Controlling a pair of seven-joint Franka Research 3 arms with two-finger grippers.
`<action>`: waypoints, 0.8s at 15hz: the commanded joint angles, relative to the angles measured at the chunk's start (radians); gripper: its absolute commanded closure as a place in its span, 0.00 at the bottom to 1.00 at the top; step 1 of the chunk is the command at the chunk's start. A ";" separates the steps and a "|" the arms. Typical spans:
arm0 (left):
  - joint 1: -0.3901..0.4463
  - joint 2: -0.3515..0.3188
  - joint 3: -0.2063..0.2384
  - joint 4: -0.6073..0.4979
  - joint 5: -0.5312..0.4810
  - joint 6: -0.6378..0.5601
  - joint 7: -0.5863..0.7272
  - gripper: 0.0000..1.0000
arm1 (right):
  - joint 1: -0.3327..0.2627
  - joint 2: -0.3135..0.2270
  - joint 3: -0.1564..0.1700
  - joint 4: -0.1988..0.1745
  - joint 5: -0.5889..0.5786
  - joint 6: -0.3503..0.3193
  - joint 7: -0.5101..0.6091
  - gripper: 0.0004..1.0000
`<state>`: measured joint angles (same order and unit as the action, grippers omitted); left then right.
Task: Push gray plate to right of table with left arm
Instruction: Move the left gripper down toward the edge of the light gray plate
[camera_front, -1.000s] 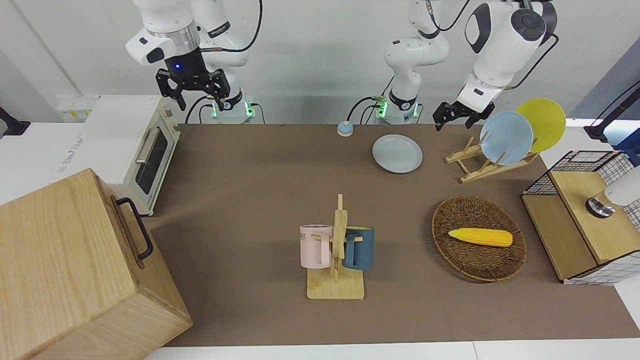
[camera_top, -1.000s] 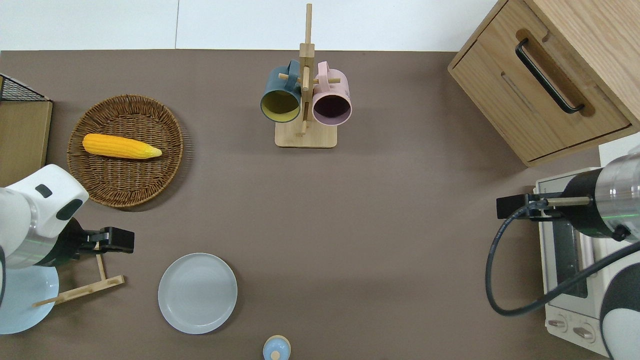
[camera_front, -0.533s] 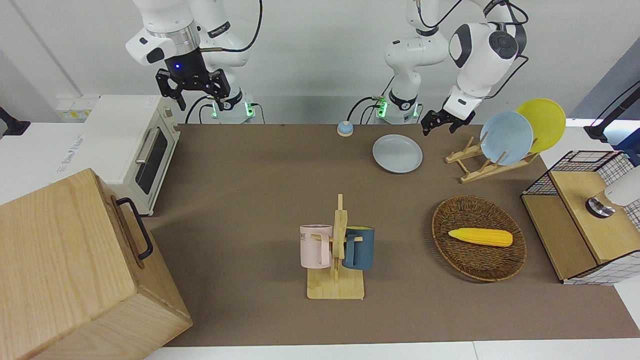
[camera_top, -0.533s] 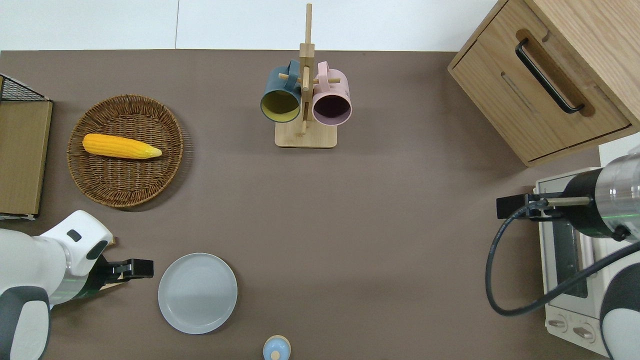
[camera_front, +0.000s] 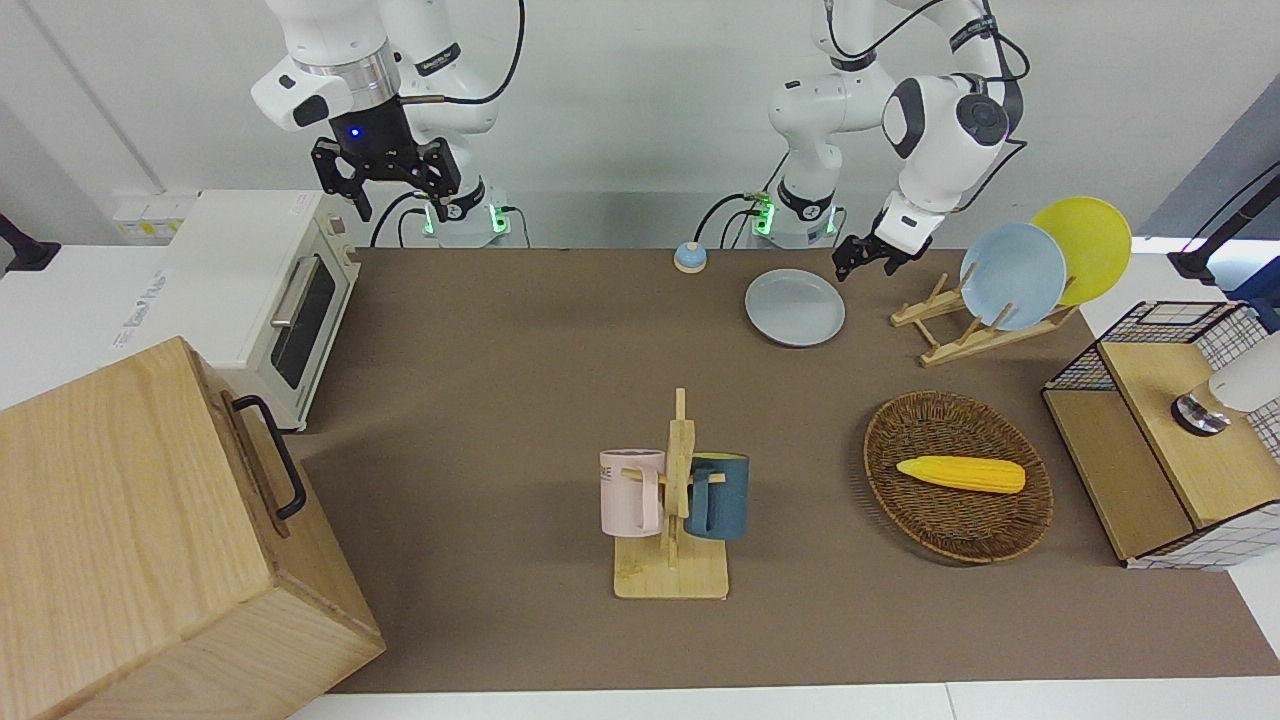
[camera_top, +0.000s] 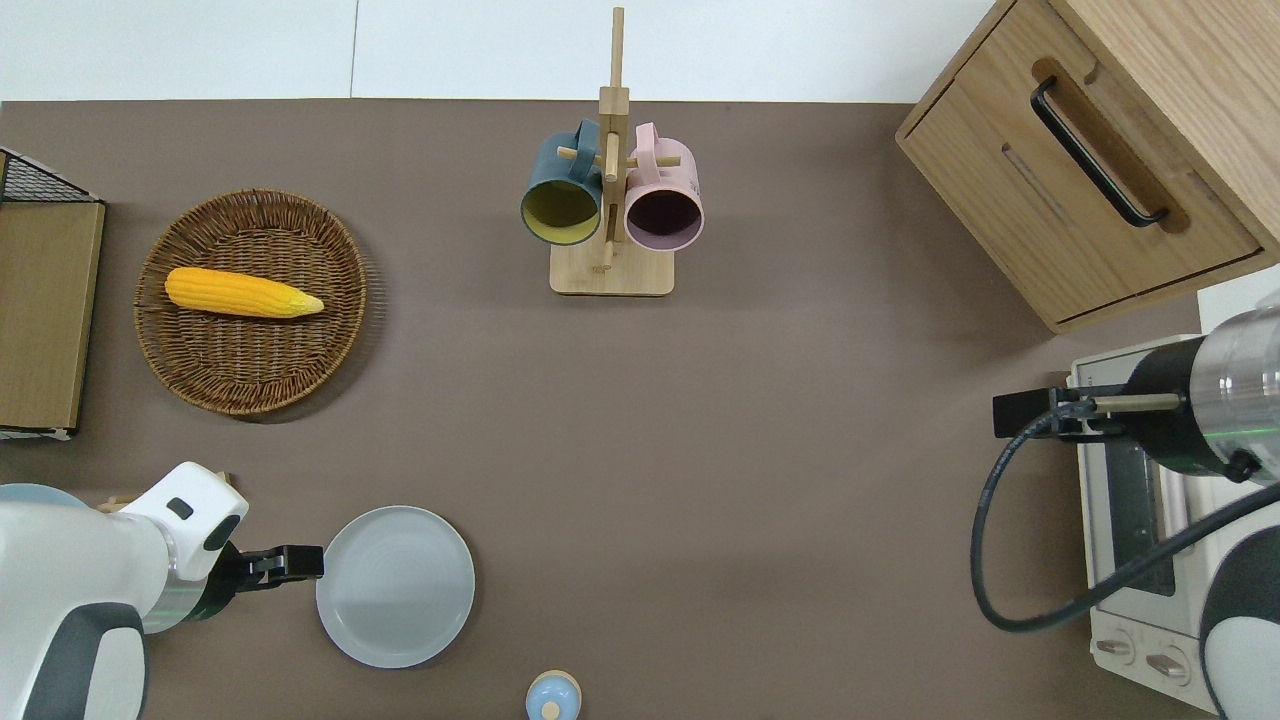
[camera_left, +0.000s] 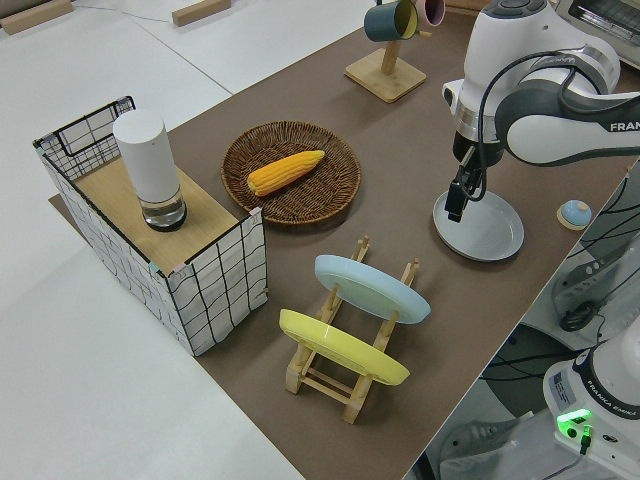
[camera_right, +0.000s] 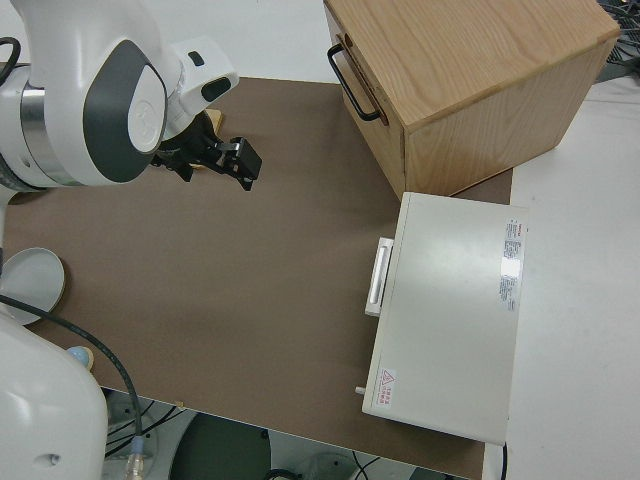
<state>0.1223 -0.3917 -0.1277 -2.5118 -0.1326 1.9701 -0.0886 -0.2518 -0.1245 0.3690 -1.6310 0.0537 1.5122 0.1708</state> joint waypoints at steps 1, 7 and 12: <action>-0.006 -0.029 0.013 -0.088 -0.027 0.084 0.009 0.01 | -0.024 -0.027 0.014 -0.027 0.021 0.000 0.010 0.00; -0.006 0.016 0.013 -0.136 -0.036 0.142 0.009 0.02 | -0.024 -0.027 0.014 -0.027 0.021 0.000 0.012 0.00; -0.009 0.076 0.013 -0.173 -0.036 0.217 0.027 0.03 | -0.024 -0.027 0.014 -0.027 0.021 0.000 0.010 0.00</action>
<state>0.1224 -0.3514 -0.1237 -2.6529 -0.1542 2.1227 -0.0885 -0.2519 -0.1245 0.3690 -1.6310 0.0537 1.5122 0.1708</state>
